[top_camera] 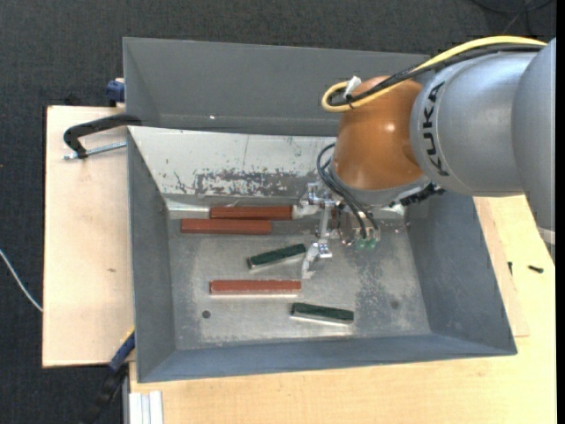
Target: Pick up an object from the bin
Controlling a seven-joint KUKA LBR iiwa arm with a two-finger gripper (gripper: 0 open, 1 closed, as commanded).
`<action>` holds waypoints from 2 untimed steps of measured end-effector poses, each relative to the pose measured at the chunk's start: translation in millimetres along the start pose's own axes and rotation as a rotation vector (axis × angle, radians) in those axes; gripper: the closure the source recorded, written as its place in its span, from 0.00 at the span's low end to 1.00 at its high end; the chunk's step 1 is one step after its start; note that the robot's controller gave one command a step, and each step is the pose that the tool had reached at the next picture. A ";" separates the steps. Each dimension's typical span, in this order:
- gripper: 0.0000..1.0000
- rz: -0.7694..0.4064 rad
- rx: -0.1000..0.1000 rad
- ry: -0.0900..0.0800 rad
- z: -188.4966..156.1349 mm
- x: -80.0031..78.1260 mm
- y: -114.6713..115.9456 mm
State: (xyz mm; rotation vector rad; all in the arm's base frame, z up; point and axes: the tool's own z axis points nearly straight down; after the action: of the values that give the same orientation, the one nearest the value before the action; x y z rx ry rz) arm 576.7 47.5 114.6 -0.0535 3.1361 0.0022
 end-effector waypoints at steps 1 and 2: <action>1.00 -0.020 0.000 0.004 14.6 -0.3 0.5; 0.00 -0.020 0.000 0.004 14.6 -0.3 0.5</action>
Offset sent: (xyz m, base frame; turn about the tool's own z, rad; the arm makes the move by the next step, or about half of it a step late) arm 0.0000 0.0000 0.0000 0.0000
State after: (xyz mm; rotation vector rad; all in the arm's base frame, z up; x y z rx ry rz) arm 577.1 47.9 100.0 -0.0852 3.1390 0.0023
